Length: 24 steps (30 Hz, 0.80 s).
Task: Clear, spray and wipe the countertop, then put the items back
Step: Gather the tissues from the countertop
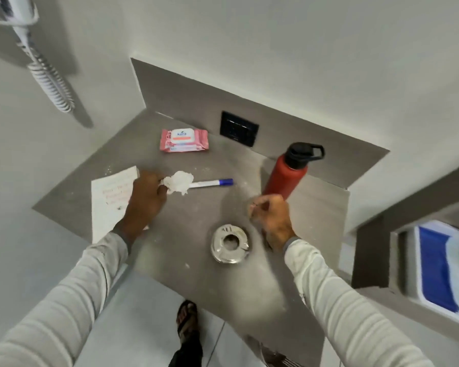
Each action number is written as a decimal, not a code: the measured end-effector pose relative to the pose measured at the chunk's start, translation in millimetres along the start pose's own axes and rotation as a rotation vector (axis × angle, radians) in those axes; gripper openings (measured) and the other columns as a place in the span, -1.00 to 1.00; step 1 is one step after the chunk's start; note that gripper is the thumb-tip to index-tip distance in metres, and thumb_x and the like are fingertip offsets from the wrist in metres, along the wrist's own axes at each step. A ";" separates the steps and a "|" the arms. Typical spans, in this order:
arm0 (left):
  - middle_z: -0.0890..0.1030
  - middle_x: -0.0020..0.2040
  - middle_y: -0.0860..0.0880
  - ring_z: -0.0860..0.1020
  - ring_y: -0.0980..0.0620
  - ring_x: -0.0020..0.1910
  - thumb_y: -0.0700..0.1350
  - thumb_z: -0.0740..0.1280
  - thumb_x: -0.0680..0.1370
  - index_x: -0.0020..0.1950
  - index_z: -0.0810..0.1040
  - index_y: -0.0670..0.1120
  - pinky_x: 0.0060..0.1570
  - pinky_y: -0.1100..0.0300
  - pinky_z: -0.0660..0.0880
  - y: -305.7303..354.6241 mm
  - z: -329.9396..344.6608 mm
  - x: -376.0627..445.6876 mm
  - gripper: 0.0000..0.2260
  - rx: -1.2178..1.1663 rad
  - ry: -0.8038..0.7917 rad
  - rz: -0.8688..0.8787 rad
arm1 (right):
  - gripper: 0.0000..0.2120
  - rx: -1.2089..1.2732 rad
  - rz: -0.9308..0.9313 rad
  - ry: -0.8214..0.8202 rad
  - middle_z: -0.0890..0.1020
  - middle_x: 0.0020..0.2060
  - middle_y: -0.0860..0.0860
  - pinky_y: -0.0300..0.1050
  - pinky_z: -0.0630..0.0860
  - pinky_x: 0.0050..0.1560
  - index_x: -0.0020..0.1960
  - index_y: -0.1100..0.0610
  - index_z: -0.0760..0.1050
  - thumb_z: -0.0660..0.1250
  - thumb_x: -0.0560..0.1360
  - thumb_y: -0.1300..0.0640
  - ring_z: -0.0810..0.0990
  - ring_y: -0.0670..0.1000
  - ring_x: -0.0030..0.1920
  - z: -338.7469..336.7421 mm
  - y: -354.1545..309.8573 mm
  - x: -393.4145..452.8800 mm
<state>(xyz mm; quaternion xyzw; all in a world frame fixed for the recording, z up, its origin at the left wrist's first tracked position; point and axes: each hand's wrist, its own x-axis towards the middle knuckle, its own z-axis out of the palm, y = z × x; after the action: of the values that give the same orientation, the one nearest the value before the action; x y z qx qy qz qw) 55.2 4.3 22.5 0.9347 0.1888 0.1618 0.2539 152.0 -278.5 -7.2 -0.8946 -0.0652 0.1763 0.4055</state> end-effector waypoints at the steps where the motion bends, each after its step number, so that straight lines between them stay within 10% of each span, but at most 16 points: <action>1: 0.62 -0.24 -0.38 0.58 -0.36 -0.20 -0.21 0.20 0.38 -0.22 0.61 -0.34 -0.22 0.07 0.29 14.0 6.0 -16.5 -0.75 -0.001 -0.013 0.002 | -0.91 0.006 0.076 0.002 0.66 -0.13 0.08 -0.28 0.53 -0.08 -0.07 0.14 0.64 0.41 0.47 0.29 0.61 -0.01 -0.14 -9.3 18.0 -3.3; 6: 0.64 -0.22 -0.33 0.58 -0.33 -0.10 -0.22 0.24 0.34 -0.18 0.63 -0.34 -0.07 0.03 0.34 45.4 34.3 -76.8 -0.76 0.037 -0.102 0.015 | -0.87 -0.116 0.145 -0.065 0.69 -0.21 0.06 -0.02 0.63 0.12 -0.34 0.09 0.59 0.48 0.35 0.22 0.70 0.13 0.00 -30.7 49.9 -11.2; 13: 0.63 -0.07 -0.35 0.59 -0.34 -0.03 -0.29 0.31 0.43 -0.02 0.64 -0.34 0.06 -0.08 0.47 59.6 36.3 -98.5 -0.79 -0.041 -0.086 -0.023 | -0.65 -0.447 0.062 -0.165 0.58 0.19 0.13 0.07 0.54 0.23 0.23 0.15 0.52 0.41 0.52 0.02 0.59 0.24 0.20 -15.1 37.3 -19.0; 17: 0.62 -0.06 -0.32 0.58 -0.29 -0.04 -0.18 0.26 0.42 0.00 0.65 -0.31 0.01 0.04 0.43 62.4 46.8 -94.1 -0.72 -0.072 -0.096 -0.031 | -0.71 -0.413 0.031 -0.110 0.52 0.19 0.24 0.09 0.55 0.22 0.21 0.21 0.50 0.37 0.55 0.10 0.56 0.31 0.19 -4.9 49.1 -22.7; 21: 0.64 -0.06 -0.28 0.59 -0.23 -0.07 -0.29 0.34 0.50 0.03 0.65 -0.29 -0.08 0.14 0.39 83.8 54.0 -98.9 -0.84 -0.149 -0.085 -0.050 | -0.89 -0.114 -0.025 -0.020 0.59 -0.13 0.05 -0.26 0.59 -0.08 -0.05 0.27 0.63 0.48 0.45 0.26 0.65 0.08 -0.12 -15.4 63.4 -28.9; 24: 0.70 -0.08 -0.15 0.62 -0.08 -0.16 -0.16 0.27 0.46 0.01 0.67 -0.22 -0.10 0.14 0.53 112.2 52.5 -115.1 -0.75 -0.227 -0.130 0.000 | -0.90 0.078 -0.067 0.053 0.65 -0.22 -0.01 -0.13 0.62 -0.01 -0.15 0.23 0.66 0.56 0.38 0.31 0.64 -0.23 -0.25 -39.9 76.2 -40.7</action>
<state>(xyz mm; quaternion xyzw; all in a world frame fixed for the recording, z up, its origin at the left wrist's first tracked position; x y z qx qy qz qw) 5.7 -157.3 15.9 0.9086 0.1523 0.1210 0.3696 126.8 -367.6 -29.3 -0.8797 -0.0774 0.1412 0.4474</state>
